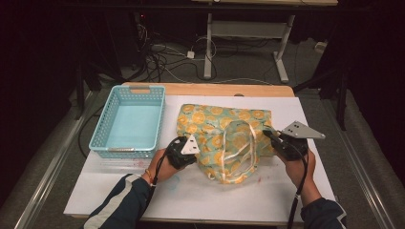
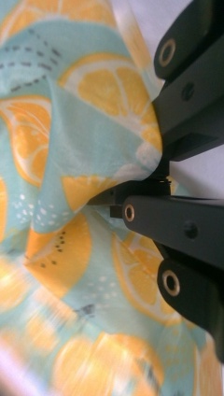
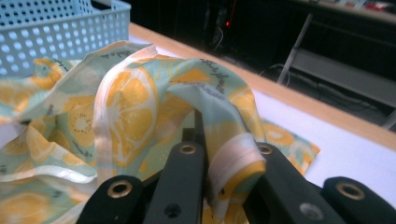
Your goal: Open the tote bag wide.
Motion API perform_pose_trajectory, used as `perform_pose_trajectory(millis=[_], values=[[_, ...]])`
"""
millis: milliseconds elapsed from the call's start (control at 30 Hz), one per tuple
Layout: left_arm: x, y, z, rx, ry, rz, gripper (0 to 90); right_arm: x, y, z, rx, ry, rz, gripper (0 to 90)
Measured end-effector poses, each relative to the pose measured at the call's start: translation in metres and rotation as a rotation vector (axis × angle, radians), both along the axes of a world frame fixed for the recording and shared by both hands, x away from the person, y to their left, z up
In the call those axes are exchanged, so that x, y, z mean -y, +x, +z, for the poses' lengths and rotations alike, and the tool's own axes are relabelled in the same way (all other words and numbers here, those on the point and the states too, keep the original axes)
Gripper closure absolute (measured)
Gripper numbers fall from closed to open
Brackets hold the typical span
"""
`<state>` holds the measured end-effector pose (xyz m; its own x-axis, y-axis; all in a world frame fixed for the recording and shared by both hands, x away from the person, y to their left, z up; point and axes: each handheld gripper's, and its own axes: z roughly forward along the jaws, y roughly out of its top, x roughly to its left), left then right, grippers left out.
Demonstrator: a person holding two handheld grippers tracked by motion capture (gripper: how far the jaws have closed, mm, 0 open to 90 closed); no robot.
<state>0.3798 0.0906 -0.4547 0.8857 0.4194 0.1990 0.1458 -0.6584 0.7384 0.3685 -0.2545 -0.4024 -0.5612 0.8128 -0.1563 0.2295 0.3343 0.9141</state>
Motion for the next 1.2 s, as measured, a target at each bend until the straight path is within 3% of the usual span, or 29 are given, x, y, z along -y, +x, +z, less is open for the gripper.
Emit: perform_pose_trajectory(millis=[233, 367, 533, 700, 967, 1200], values=[[-0.016, -0.010, 0.055, 0.114, -0.190, 0.057, 87.4, 0.003, -0.009, 0.040, 0.082, 0.034, -0.009, 89.3], [-0.023, -0.013, 0.082, 0.151, -0.262, 0.085, 87.5, 0.005, -0.015, 0.068, 0.141, 0.054, -0.012, 89.3], [-0.028, -0.015, 0.106, 0.191, -0.304, 0.102, 87.4, 0.007, -0.019, 0.093, 0.192, 0.062, -0.014, 89.4], [-0.032, -0.015, 0.117, 0.203, -0.347, 0.114, 87.4, 0.005, -0.022, 0.111, 0.232, 0.055, -0.010, 89.4], [-0.030, -0.011, 0.118, 0.194, -0.378, 0.123, 87.3, -0.001, -0.016, 0.114, 0.227, 0.057, -0.005, 89.4], [-0.034, -0.014, 0.129, 0.209, -0.439, 0.145, 87.3, 0.000, -0.026, 0.127, 0.266, 0.063, 0.002, 89.4]])
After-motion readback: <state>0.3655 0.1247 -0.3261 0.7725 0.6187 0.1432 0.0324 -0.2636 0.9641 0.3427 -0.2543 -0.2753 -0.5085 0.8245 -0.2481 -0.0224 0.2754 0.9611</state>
